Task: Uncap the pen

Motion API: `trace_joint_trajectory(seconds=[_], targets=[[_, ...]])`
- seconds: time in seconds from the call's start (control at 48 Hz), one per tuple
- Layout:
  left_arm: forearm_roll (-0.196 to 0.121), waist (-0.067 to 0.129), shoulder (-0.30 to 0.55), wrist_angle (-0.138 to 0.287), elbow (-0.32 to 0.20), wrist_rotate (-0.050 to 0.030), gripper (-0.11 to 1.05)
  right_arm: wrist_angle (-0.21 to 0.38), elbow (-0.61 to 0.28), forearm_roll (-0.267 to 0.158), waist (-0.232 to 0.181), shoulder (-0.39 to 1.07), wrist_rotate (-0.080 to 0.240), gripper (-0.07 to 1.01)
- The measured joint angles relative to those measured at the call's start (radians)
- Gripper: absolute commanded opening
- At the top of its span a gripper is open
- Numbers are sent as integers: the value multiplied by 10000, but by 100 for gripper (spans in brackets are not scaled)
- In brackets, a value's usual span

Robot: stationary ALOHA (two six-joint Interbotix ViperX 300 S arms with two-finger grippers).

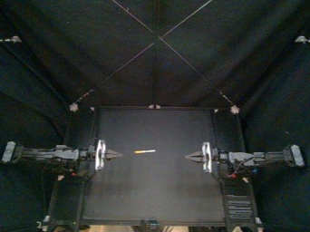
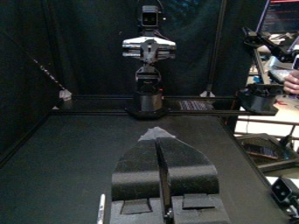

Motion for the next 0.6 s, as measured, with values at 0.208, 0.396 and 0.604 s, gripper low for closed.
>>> trace_joint_trajectory(seconds=[0.208,0.396,0.604], targets=[[0,-31,92,31,123,61,-1,-61,-199,-31,-322,1104,-77,5],[199,-15,537,-46,123,46,5,-107,-1150,-399,-859,3666,-107,5],[291,77,1810,-61,123,61,5,-138,-2638,-1534,-1258,6949,-77,10]])
